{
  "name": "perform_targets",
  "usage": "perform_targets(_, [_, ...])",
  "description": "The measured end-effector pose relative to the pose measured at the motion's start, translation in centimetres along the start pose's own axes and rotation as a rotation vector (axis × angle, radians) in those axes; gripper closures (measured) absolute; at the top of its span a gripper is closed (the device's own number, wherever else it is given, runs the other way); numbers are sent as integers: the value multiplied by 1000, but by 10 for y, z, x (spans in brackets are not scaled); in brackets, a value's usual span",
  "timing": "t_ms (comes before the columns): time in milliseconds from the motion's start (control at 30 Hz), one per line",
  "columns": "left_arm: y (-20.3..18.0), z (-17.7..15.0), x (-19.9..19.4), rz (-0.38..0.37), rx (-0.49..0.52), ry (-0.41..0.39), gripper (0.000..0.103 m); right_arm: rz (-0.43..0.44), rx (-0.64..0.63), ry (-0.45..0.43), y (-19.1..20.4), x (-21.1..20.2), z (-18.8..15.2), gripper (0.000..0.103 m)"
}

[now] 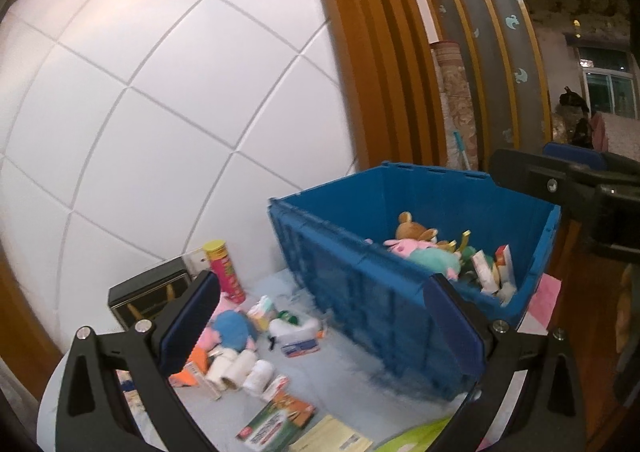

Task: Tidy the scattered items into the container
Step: 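Move both tools back over the pile on the bed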

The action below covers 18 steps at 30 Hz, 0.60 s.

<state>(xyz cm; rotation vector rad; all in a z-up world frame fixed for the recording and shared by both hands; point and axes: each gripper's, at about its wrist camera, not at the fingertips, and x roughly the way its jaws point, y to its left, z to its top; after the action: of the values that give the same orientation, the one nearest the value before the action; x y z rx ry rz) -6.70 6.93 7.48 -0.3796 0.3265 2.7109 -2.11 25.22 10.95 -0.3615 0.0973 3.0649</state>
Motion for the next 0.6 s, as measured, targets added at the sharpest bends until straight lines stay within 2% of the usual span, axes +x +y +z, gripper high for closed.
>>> perform_targets(233, [55, -22, -27, 31, -17, 16, 0, 68, -19, 8, 66, 0, -7, 6])
perform_targets(467, [104, -55, -46, 131, -41, 39, 0, 144, -27, 61, 115, 12, -31, 6])
perform_targets(600, [145, -91, -43, 214, -100, 97, 0, 165, -60, 113, 126, 27, -50, 4])
